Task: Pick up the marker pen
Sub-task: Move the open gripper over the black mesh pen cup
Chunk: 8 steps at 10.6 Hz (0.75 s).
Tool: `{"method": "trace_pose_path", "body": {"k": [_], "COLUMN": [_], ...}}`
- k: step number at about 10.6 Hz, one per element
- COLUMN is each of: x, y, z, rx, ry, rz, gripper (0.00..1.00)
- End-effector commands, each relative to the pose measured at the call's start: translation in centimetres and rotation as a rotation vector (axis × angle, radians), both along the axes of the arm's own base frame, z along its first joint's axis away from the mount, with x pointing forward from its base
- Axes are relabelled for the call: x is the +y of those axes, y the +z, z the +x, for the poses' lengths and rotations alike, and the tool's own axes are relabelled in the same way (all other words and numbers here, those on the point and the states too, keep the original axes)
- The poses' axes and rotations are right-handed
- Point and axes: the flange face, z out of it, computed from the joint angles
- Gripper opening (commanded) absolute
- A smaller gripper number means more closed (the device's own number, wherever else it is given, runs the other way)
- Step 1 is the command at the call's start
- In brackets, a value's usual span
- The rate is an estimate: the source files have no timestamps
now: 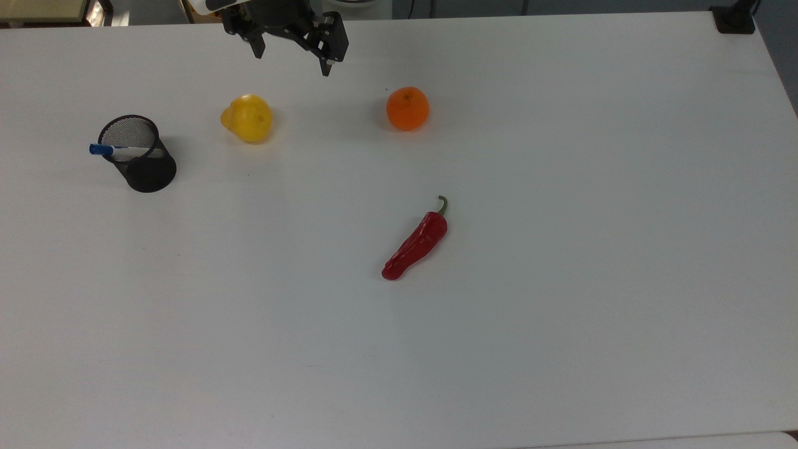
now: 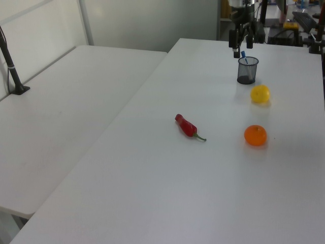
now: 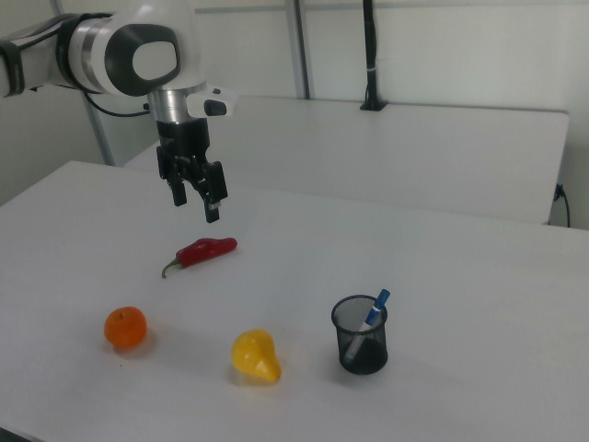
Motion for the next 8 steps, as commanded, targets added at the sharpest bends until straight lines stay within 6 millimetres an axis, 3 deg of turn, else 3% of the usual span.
{"method": "trace_pose_path", "body": {"k": [1,5,8], "x": [-0.7,-3.4,-7.8], "y": [0.6,1.0,1.3], "z": [-0.8,-0.6,0.0], "rx": [0.008,-0.02,-0.092], "ry": [-0.021,-0.057,-0.125], "rz": [0.005,0.005,-0.004], "gripper": [1.0,1.0,1.0]}}
